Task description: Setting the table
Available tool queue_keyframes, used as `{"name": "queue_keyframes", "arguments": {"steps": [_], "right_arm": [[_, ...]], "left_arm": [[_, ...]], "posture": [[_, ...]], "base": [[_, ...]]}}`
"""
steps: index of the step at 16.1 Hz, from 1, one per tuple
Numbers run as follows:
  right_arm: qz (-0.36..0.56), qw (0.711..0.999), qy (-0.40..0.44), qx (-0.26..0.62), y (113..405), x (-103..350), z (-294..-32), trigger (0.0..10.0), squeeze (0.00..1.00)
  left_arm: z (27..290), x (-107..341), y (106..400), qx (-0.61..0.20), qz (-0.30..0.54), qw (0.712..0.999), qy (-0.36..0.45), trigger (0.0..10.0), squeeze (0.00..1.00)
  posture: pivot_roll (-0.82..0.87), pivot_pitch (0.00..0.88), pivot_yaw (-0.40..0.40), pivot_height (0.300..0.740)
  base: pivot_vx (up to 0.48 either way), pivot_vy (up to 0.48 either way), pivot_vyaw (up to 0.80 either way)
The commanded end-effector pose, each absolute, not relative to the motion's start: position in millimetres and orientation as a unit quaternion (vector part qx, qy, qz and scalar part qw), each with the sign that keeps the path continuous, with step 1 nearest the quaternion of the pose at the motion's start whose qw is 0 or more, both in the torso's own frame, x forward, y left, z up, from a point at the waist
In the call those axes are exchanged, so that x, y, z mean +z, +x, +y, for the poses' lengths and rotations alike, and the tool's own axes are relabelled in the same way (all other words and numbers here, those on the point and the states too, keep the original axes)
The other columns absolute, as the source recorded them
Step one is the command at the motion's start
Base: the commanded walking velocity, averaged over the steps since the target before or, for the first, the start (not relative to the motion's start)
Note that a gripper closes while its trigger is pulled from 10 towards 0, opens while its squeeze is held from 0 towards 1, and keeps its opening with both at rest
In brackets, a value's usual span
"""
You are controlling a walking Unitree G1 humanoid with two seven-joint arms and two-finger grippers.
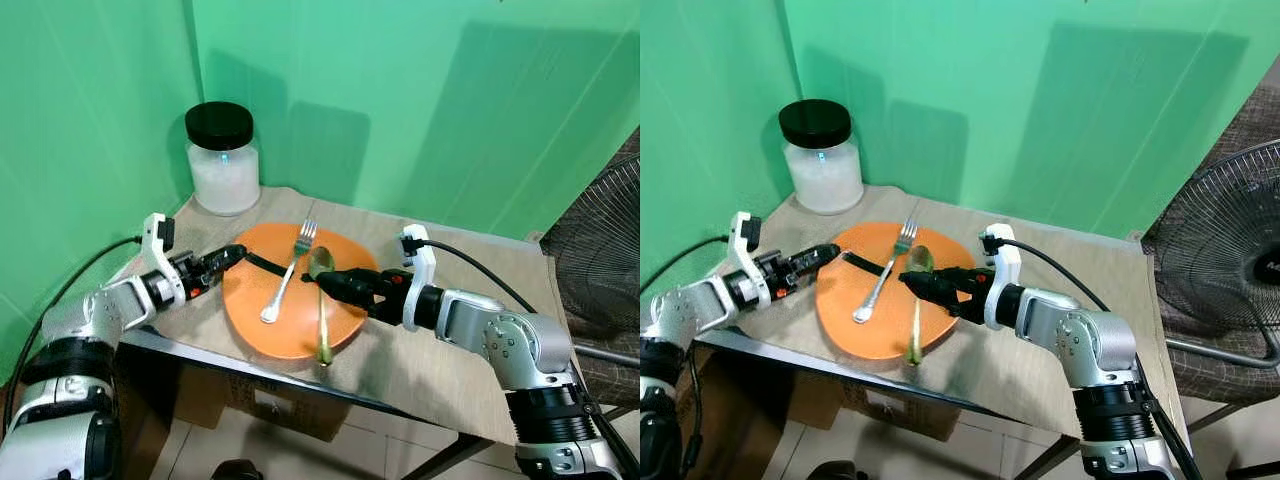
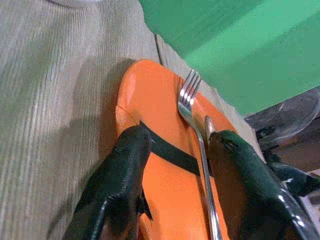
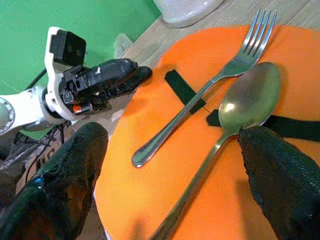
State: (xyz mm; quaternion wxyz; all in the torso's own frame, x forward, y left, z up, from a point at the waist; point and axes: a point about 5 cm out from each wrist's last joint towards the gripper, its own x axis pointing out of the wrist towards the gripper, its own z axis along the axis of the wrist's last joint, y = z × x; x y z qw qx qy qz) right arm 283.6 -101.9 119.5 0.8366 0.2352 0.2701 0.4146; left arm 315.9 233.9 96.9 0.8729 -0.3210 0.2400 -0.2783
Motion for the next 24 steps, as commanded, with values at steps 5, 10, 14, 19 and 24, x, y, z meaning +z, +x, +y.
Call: {"name": "queue_keyframes", "arguments": {"steps": [5,10,14,19,24], "right_arm": [[0.258,0.836,0.244,0.418,286.4,127.1,-103.1,10.0,0.00],[0.253,0.836,0.248,0.418,287.0,128.7,-103.5,10.0,0.00],[0.248,0.840,0.247,0.415,288.8,129.9,-105.1,10.0,0.00],[0.242,0.850,0.242,0.401,291.4,130.7,-113.4,10.0,0.00],[0.241,0.846,0.245,0.408,289.1,130.2,-107.9,10.0,0.00]], "left_arm": [[224.2,95.7,305.9,-0.326,0.257,0.854,-0.314,0.0,0.00],[228.1,96.7,306.3,-0.319,0.268,0.867,-0.273,0.0,0.00],[237.2,110.6,314.6,-0.295,0.228,0.886,-0.275,0.0,0.00],[228.9,122.0,321.0,-0.293,0.202,0.894,-0.273,0.0,0.00],[228.0,98.3,312.6,-0.271,0.253,0.897,-0.241,0.0,0.00]], "posture": [[0.16,0.000,-0.078,0.740],[0.16,0.000,-0.077,0.740],[0.17,0.000,-0.077,0.740],[0.17,0.000,-0.082,0.740],[0.17,0.000,-0.078,0.740]], "base": [[0.000,0.000,0.00],[0.000,0.000,0.00],[0.000,0.000,0.00],[0.000,0.000,0.00],[0.000,0.000,0.00]]}}
